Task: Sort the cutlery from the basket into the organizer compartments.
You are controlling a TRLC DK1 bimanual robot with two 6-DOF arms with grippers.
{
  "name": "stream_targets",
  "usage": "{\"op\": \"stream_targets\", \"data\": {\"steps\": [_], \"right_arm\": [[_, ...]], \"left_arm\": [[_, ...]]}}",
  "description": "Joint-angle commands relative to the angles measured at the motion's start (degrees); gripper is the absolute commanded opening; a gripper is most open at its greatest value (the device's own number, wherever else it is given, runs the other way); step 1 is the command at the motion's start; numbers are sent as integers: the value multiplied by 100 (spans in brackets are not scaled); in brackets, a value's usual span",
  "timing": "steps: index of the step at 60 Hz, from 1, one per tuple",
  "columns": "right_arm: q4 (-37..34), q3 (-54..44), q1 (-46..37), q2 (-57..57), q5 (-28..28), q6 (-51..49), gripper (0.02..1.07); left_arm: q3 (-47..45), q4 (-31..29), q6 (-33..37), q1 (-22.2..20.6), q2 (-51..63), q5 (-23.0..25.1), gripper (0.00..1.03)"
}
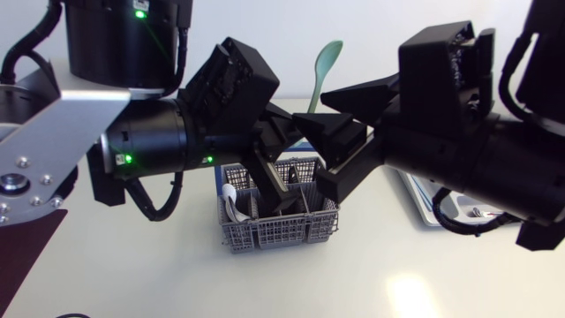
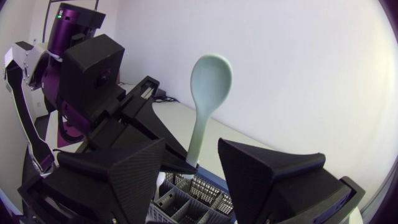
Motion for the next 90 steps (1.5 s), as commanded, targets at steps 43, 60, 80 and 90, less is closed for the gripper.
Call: {"op": "stream_targets", "data": {"steps": [43, 60, 80, 90], "right_arm": [[280, 283, 40, 140, 165, 23, 14], [201, 274, 31, 148, 6, 31, 8], [174, 283, -39, 148, 6, 31, 8], [-54, 336, -294, 104, -266, 31, 8]], "left_arm": [[-221, 251, -106, -57, 21, -138, 3], [-221, 260, -142, -57, 3, -138, 3], [-221, 181, -177, -31, -41, -138, 62], [-247, 137, -177, 233, -287, -147, 91]]}}
